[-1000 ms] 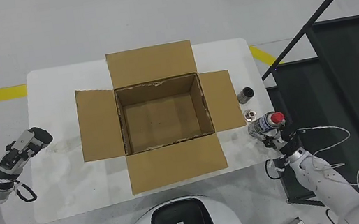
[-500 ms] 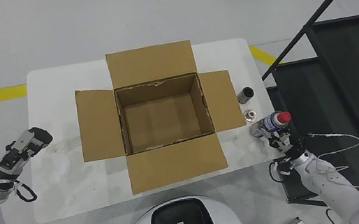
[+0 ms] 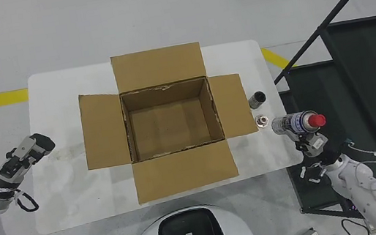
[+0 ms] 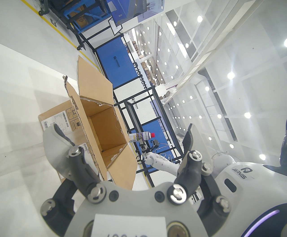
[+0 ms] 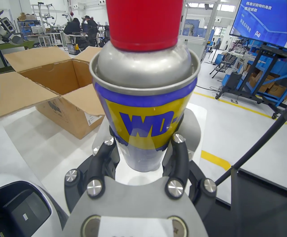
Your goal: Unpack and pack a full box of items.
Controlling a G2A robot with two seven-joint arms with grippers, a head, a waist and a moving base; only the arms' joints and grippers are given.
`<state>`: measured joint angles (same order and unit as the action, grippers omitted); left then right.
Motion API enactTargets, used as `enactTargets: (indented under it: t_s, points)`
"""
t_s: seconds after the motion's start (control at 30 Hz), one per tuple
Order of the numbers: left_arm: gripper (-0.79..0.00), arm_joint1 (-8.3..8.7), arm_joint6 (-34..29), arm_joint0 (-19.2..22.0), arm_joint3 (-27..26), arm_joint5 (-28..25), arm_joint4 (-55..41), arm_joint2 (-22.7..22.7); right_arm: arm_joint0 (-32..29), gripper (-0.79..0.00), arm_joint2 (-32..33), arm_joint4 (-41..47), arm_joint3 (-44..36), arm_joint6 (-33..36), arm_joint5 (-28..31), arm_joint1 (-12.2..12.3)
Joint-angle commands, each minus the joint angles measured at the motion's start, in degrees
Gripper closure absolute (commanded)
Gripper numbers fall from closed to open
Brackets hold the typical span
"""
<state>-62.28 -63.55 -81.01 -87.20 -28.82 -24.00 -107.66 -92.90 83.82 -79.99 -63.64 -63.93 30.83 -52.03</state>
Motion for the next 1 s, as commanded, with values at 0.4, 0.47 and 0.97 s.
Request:
enactTargets:
  t_s: [0.4, 0.47, 0.97]
  points:
    - [-0.785, 0.00, 0.0, 0.0, 0.0, 0.0, 0.0, 0.0, -9.8, 0.000, 8.2, 8.6, -31.2, 29.4, -6.4, 0.2]
    - [-0.785, 0.00, 0.0, 0.0, 0.0, 0.0, 0.0, 0.0, -9.8, 0.000, 8.2, 8.6, -31.2, 29.4, -6.4, 0.2]
    - [-0.785, 0.00, 0.0, 0.0, 0.0, 0.0, 0.0, 0.0, -9.7, 0.000, 8.1, 8.1, -31.3, 30.5, -7.0, 0.2]
